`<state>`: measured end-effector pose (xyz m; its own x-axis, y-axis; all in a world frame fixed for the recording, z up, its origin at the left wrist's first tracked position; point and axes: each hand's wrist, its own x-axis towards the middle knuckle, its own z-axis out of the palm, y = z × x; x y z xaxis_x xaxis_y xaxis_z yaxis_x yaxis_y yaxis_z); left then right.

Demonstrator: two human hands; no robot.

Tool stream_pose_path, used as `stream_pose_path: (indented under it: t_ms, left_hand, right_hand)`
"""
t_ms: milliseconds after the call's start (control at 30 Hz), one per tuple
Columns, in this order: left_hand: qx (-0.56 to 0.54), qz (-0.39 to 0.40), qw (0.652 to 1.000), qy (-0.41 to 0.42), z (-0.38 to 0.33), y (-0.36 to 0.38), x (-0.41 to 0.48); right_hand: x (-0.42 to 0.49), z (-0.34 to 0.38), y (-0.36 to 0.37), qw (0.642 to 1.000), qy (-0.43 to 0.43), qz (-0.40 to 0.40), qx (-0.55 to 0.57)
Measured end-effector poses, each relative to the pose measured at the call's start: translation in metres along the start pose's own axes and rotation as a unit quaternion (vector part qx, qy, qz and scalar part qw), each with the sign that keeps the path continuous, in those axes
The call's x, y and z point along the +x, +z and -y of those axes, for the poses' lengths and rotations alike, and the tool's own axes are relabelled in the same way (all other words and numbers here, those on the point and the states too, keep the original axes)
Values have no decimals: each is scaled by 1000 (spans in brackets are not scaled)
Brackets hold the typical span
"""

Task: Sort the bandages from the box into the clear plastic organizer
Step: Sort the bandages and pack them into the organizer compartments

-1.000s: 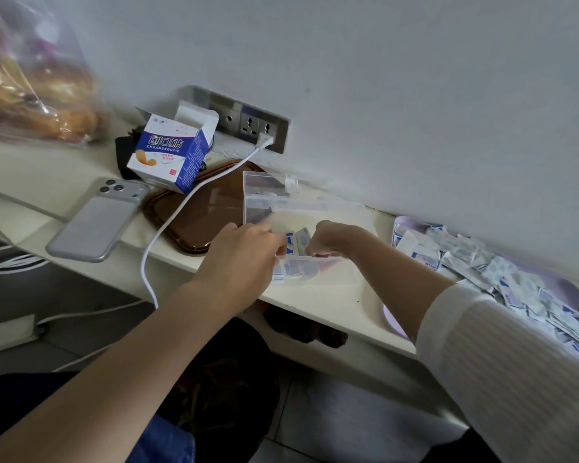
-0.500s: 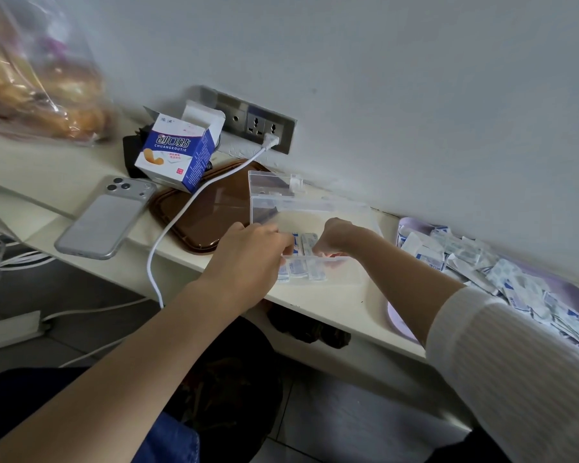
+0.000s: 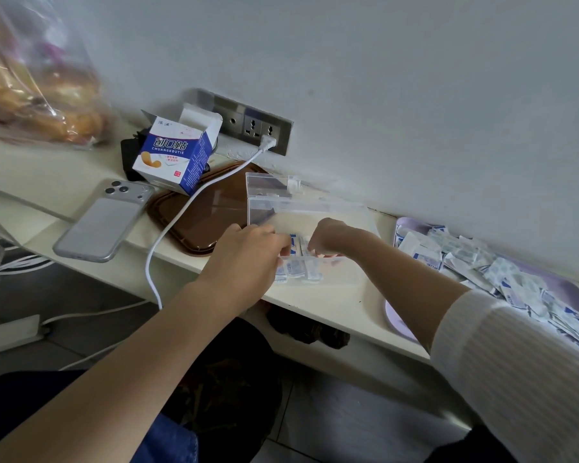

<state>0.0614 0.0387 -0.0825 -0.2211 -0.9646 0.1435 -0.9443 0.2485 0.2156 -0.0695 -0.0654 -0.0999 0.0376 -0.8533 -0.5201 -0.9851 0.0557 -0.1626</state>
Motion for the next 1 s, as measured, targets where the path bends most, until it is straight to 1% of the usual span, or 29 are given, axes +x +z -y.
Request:
stream_pose_path:
  t_ms: [133, 267, 300, 367, 467, 533, 667, 733, 800, 933, 1000]
  left_hand:
    - [2, -3, 1000, 0, 0, 1, -1]
    - [10, -1, 1000, -6, -1, 2, 0]
    - [11, 1, 1000, -8, -1, 3, 0]
    - [14, 3, 1000, -7, -3, 4, 0]
    - [39, -6, 999, -2, -6, 6, -2]
    - [69, -17, 997, 9, -10, 9, -3]
    - [86, -51, 994, 32, -21, 14, -2]
    - [97, -74, 991, 50, -27, 19, 1]
    - [105, -89, 988, 76, -36, 22, 3]
    - [107, -106, 978, 143, -57, 33, 0]
    - [109, -94, 974, 174, -68, 42, -5]
  right_hand:
    - [-5, -6, -2, 999, -36, 40, -1]
    - [-12, -13, -6, 998, -66, 13, 17]
    - [-14, -12, -7, 997, -77, -5, 17]
    - [-20, -15, -9, 991, -114, -66, 35]
    - [-33, -26, -6, 961, -161, -188, 121]
    - [-43, -37, -1, 941, -198, -250, 117]
    - [-63, -71, 7, 904, -255, -336, 67]
    - [-69, -91, 12, 895, -258, -362, 34]
    - [-73, -114, 15, 902, -239, -360, 22]
    - [-78, -167, 19, 936, -167, -309, -13]
    - [-78, -194, 22, 951, -124, -280, -49]
